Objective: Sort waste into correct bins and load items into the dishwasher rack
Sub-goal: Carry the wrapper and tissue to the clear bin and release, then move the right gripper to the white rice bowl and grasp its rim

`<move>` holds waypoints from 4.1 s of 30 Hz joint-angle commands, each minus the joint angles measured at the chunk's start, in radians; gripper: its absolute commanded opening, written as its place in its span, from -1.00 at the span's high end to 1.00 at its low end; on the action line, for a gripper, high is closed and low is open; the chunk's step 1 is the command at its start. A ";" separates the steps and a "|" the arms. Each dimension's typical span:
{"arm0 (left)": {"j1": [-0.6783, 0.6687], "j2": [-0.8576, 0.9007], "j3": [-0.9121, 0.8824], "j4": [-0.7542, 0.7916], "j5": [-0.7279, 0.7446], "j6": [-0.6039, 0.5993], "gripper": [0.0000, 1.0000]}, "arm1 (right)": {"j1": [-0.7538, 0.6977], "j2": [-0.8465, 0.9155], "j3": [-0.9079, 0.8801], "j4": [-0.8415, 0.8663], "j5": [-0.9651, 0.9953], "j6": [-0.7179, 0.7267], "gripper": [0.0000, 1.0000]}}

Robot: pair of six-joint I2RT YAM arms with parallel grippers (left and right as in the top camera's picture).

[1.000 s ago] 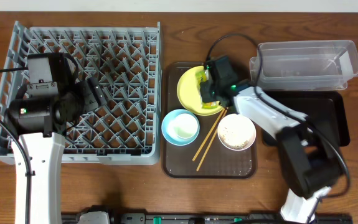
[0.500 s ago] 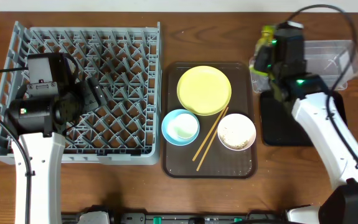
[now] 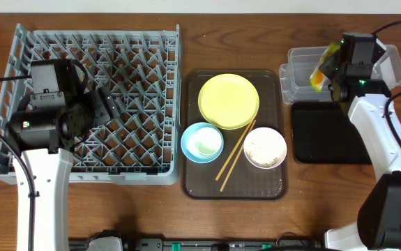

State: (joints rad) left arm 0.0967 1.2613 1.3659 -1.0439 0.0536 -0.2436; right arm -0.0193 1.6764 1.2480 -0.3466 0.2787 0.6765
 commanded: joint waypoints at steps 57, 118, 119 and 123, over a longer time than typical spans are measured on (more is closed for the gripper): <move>0.004 0.007 0.013 -0.052 0.006 -0.010 -0.80 | 0.612 -0.210 -0.474 -0.191 -0.294 -0.392 0.31; -0.033 0.007 0.012 -0.056 0.098 0.122 -0.82 | 0.356 -0.410 -0.280 -0.239 -0.498 -0.393 0.98; -0.042 0.007 0.013 -0.060 0.111 0.139 -0.82 | 0.322 -0.416 -0.280 -0.245 -0.529 -0.393 0.98; -0.083 0.007 0.012 -0.117 0.122 0.222 -0.87 | 0.168 -0.424 -0.280 -0.296 -0.672 -0.394 0.98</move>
State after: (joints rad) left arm 0.0376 1.2617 1.3659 -1.1339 0.1406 -0.1177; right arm 0.2329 1.2613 0.9546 -0.6262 -0.2390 0.2783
